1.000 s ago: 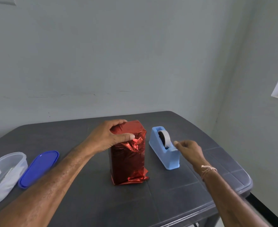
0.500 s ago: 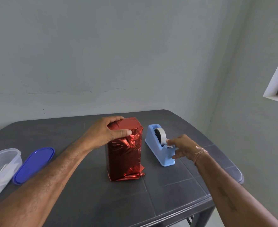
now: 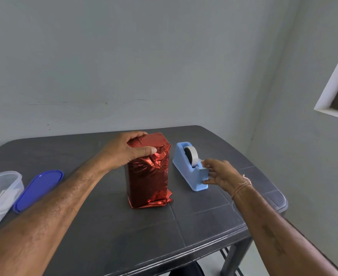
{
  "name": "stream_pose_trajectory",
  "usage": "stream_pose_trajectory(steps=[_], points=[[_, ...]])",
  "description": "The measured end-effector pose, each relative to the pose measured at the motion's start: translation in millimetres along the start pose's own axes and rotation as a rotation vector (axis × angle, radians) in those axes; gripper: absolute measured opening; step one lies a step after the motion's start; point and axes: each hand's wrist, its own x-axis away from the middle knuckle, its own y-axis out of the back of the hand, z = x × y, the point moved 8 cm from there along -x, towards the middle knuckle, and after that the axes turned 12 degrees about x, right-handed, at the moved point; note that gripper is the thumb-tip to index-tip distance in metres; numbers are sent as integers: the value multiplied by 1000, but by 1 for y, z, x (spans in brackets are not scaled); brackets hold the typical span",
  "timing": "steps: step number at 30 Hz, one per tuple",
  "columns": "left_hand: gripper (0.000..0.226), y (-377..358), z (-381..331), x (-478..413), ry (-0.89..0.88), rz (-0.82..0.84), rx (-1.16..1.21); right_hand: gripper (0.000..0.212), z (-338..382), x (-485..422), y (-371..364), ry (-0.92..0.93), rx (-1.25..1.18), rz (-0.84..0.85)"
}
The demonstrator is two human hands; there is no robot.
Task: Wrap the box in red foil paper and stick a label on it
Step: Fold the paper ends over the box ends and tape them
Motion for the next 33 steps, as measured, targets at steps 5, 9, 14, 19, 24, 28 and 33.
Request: stream_pose_trajectory(steps=[5,9,14,19,24,28,33], points=[[102,1,4,-2,4,7,-4,31,-18,4,3,28,-60,-24],[99,-1,4,-3,3,10,-4,41,-33,9,7,59,-66,-77],[97,1,5,-4,3,6,-14,29,-41,21,6,99,-25,-147],[88,2,3,-3,-9,3,-2,34,-45,19,-1,128,-93,-85],[86,0,4,-2,-7,8,2,20,-56,15,-4,148,-151,-78],[96,2,5,-2,-6,4,-7,23,-56,8,-6,227,-73,-194],[97,4,13,-1,29,-6,-20,20,-70,14,-2,212,87,-401]])
